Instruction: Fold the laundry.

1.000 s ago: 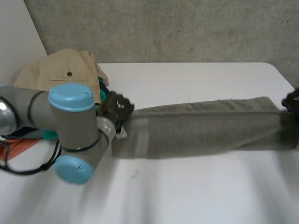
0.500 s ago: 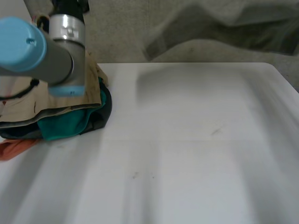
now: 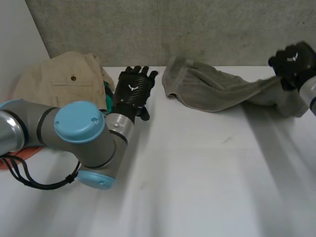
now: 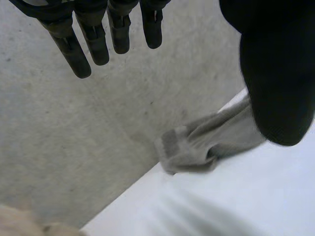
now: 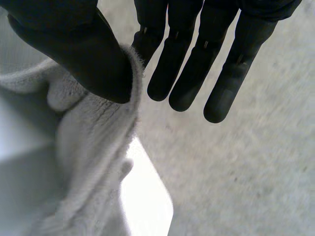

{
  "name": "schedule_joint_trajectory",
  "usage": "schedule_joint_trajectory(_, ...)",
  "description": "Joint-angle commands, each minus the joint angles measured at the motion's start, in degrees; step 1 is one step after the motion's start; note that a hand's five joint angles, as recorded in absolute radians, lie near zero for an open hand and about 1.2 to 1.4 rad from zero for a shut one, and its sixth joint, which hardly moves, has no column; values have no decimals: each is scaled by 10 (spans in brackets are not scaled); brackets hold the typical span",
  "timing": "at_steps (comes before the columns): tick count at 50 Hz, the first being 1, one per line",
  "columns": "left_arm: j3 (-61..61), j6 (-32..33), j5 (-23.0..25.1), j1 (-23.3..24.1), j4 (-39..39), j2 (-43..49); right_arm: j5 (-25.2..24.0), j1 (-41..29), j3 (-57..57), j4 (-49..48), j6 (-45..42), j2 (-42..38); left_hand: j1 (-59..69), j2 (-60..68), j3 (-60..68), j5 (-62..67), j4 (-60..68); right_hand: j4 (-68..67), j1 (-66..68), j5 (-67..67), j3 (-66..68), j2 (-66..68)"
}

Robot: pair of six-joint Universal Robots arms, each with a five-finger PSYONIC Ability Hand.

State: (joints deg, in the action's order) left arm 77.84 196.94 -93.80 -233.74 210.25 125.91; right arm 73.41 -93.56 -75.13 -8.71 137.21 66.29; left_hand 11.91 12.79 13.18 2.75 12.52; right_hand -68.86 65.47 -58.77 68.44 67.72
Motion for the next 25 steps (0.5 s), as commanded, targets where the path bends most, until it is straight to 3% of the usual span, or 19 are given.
schedule_joint_trajectory(1,-41,-76,-2,23,-11,10,-1,-65,7,78,24,136,-7,-16,-20,-15,-13,-111,145,-112,116,123)
schedule_joint_trajectory(14,-96,-85,-2,50,-14,105,0,-164,29,159,75,320,-2,-11,-15,-10,-8,-111,145,-112,116,123)
schedule_joint_trajectory(21,-139,-104,-4,60,-19,152,-1,-167,41,186,115,370,23,14,11,15,17,-111,145,-112,116,123)
schedule_joint_trajectory(25,-173,-105,-26,55,-22,179,-1,-159,36,195,121,378,569,560,556,560,563,-111,145,-112,116,123)
